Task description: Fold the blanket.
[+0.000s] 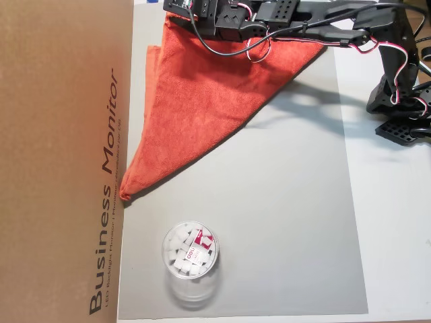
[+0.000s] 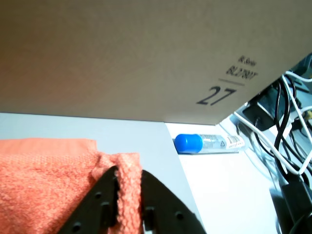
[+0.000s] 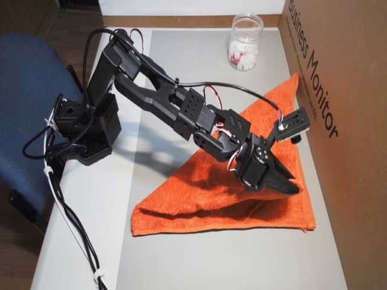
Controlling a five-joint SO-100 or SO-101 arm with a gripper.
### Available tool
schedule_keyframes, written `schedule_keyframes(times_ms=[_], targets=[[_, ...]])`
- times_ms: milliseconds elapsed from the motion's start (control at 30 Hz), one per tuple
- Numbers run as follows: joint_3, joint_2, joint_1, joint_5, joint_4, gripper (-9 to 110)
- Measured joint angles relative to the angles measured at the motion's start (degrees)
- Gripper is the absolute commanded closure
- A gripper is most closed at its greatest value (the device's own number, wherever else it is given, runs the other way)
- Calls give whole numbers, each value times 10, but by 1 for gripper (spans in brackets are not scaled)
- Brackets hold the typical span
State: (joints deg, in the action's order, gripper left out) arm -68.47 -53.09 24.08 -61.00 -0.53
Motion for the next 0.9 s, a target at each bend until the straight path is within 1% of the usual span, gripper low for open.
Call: schedule_keyframes(times_ms=[167,433,667,900], targets=[[11,25,12,-52,-2,101],[80,89,12,-140,-2,102],[93,119,3,-185,-2,102],[115,127,-23,-267,-2,102]])
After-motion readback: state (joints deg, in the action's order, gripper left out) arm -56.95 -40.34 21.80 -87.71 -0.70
